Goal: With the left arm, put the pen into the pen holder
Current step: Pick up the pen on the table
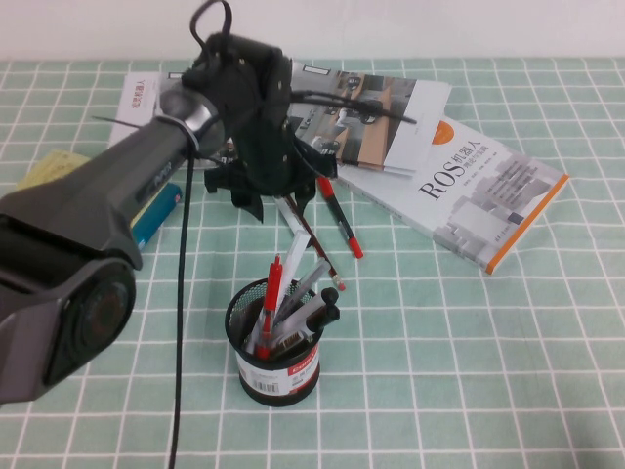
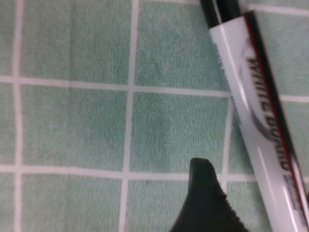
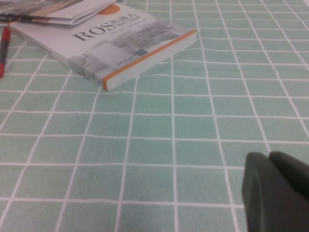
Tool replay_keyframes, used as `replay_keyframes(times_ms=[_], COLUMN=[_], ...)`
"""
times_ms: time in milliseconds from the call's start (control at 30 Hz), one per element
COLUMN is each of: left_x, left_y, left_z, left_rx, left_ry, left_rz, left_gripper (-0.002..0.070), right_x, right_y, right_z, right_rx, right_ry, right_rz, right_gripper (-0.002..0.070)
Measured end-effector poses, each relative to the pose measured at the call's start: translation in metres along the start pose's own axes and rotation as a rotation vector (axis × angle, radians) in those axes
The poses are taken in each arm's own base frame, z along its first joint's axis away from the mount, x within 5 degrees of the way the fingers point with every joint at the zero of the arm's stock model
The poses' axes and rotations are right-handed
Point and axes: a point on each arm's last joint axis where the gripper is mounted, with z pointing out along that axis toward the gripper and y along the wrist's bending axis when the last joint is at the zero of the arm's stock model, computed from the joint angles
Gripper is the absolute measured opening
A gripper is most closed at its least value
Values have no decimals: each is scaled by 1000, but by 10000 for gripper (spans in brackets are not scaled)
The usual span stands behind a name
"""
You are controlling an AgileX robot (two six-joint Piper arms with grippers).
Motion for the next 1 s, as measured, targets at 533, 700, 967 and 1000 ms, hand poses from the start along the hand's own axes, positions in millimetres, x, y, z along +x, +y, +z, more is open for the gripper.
replay_keyframes(times_ms=[533,700,967,1000], left_x=[0,0,0,0], left_y=[5,7,10,10], left_z=[21,22,23,23], left_rx=[-20,-45,-62,-66], left_ry=[24,23,29,29], left_rz=[-7,25,125,141], left_gripper=[288,223,108,108], right_x=[0,0,0,0], right_y=[0,0,0,0], right_z=[0,0,0,0], right_rx=[0,0,0,0], right_ry=[0,0,0,0], right_rz=[0,0,0,0], right_gripper=[-20,-20,-20,-20])
